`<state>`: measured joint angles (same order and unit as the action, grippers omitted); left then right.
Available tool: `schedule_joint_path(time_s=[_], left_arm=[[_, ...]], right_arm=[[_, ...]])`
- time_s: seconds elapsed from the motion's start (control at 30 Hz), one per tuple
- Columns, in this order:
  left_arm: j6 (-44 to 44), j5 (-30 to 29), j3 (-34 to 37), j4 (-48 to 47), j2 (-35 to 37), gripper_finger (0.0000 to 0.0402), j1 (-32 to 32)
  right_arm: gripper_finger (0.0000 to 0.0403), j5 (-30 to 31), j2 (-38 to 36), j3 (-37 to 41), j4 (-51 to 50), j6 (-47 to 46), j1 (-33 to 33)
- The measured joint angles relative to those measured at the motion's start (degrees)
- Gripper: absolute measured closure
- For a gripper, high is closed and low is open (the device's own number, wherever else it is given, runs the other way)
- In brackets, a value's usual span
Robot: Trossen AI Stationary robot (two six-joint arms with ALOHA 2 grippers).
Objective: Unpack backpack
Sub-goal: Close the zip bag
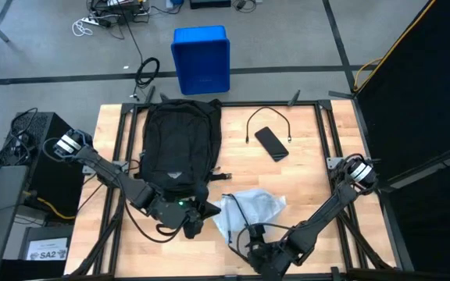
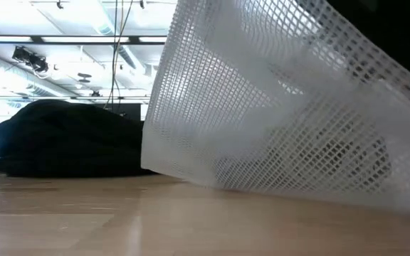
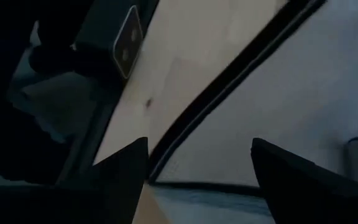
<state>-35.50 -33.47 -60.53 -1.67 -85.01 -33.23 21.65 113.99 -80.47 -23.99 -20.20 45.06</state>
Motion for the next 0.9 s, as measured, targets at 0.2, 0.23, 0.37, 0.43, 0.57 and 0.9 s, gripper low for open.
schedule_joint_path(time_s=[0.2,0.23,0.37,0.43,0.57,0.9], left_arm=[[3.3,0.0,0.0,0.8,0.0,0.0402,-1.7],[4.6,0.0,0.0,1.3,0.0,0.0402,-2.1],[10.4,0.1,0.0,1.3,0.0,0.0402,-4.4],[12.5,0.1,0.0,0.6,0.0,0.0401,-6.1],[19.1,0.1,0.0,0.6,-1.4,0.0396,-9.1],[28.0,-2.4,0.0,2.3,-8.7,0.0334,-12.3]], right_arm=[[0.0147,1.2,-0.3,0.0,-0.2,1.0,-1.1],[0.0147,1.2,-0.4,0.0,0.0,1.0,-1.3],[0.0147,1.6,-0.7,0.0,-0.2,1.2,-2.0],[0.0145,1.7,-0.8,0.0,-0.2,1.5,-2.3],[0.0142,1.7,-0.8,0.0,-0.2,2.5,-2.8],[0.0149,1.9,-0.8,0.0,-0.1,2.4,-3.7]])
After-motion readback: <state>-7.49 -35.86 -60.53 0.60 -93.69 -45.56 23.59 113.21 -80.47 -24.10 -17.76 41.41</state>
